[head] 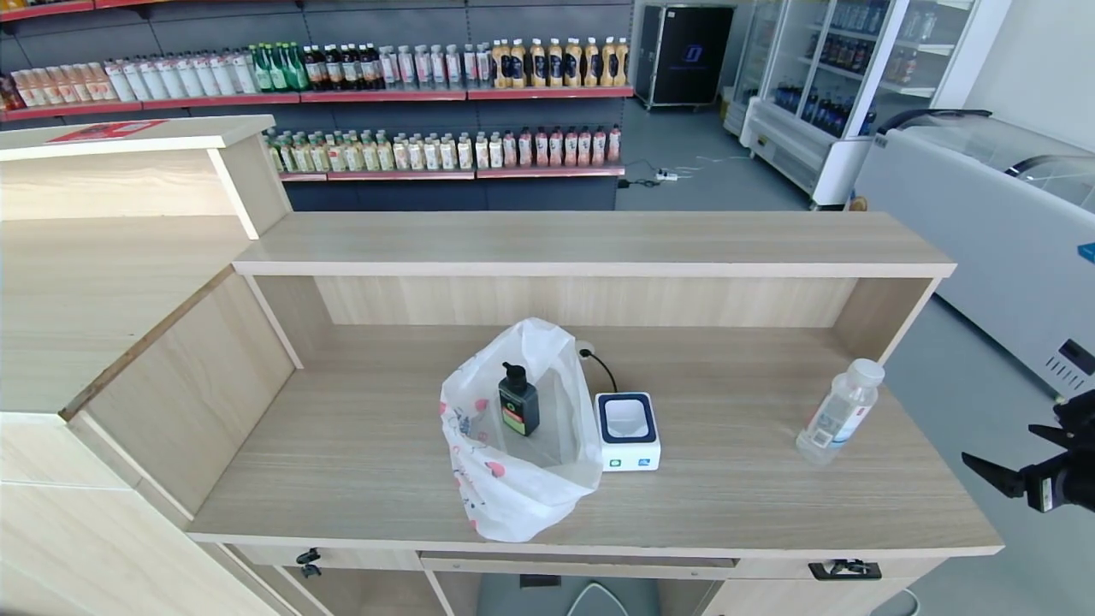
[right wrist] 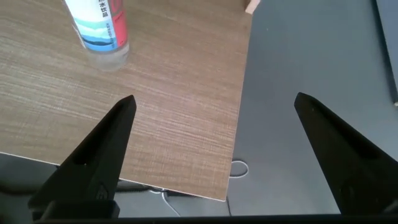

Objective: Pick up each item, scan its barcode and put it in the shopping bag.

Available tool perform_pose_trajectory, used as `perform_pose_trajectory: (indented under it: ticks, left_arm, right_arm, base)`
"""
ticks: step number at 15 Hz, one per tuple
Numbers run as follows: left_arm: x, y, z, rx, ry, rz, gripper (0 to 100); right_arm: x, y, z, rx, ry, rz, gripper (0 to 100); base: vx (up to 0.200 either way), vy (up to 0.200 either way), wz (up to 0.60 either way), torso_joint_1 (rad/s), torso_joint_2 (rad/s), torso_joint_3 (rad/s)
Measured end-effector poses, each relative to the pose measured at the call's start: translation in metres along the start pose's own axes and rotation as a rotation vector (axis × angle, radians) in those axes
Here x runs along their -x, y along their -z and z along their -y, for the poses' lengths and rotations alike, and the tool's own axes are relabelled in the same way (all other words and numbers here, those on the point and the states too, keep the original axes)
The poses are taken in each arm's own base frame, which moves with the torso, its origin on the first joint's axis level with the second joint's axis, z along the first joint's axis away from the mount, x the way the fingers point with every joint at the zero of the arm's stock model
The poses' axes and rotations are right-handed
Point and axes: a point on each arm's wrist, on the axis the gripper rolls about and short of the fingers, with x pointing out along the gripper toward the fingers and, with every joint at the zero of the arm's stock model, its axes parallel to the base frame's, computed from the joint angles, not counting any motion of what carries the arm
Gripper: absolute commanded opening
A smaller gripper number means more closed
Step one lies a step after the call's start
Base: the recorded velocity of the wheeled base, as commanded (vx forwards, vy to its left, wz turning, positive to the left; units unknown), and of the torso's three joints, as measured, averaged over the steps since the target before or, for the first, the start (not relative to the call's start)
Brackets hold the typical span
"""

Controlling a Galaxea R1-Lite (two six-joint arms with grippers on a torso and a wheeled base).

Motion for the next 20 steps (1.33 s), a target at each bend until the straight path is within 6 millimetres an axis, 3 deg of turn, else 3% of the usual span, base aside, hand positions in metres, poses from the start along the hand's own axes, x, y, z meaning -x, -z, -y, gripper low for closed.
perform_pose_trajectory:
  ticks: [12, 20]
  left_arm:
    - [0.000, 0.000, 0.000, 0.000, -0.001, 0.000, 100]
    - [0.000, 0.000, 0.000, 0.000, 0.000, 0.000, 100]
  right_arm:
    - [-0.066, -0.009, -0.027, 0.062, -0.151, 0.062, 100]
    - [-0.086, -0.009, -0.036, 0.072, -0.191, 0.074, 100]
  base:
    - [0.000, 0.000, 0.00, 0.000, 0.00, 0.000]
    - [0.000, 0.000, 0.00, 0.000, 0.00, 0.000]
